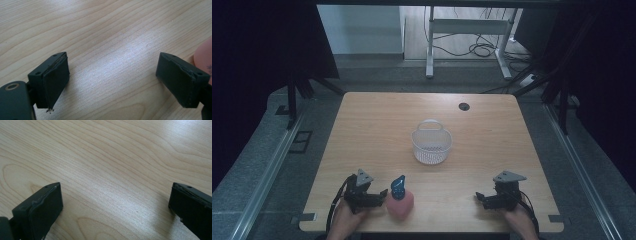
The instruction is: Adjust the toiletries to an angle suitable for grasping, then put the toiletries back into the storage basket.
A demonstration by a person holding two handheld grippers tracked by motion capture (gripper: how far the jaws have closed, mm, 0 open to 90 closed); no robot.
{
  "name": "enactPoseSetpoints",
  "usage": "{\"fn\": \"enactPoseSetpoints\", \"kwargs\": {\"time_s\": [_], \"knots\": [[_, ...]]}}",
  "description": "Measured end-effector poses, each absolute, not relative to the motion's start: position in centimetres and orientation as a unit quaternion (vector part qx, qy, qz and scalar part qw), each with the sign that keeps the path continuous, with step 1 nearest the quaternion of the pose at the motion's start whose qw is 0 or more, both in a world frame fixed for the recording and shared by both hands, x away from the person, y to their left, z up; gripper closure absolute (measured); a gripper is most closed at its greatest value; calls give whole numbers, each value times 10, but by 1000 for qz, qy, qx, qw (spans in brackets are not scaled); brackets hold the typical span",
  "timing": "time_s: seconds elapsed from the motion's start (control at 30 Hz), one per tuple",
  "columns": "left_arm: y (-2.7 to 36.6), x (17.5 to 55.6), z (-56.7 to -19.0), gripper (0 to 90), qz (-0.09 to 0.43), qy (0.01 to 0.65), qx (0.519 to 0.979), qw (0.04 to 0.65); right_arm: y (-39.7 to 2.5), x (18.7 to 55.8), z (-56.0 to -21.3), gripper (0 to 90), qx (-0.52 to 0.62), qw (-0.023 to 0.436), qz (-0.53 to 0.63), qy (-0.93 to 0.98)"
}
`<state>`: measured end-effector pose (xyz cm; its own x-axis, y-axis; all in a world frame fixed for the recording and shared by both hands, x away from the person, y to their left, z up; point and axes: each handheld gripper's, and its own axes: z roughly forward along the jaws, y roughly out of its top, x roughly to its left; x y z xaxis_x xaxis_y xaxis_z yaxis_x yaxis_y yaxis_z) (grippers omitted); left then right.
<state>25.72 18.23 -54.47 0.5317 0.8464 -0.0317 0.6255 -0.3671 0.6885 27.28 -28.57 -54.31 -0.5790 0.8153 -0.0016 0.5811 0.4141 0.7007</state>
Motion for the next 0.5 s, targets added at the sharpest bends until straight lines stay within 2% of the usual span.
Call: {"fn": "enactPoseSetpoints", "kwargs": {"time_s": [0.5], "knots": [[182, 257, -545, 113, 166, 454, 810, 332, -286, 272, -543, 0, 425, 172, 336, 823]]}}
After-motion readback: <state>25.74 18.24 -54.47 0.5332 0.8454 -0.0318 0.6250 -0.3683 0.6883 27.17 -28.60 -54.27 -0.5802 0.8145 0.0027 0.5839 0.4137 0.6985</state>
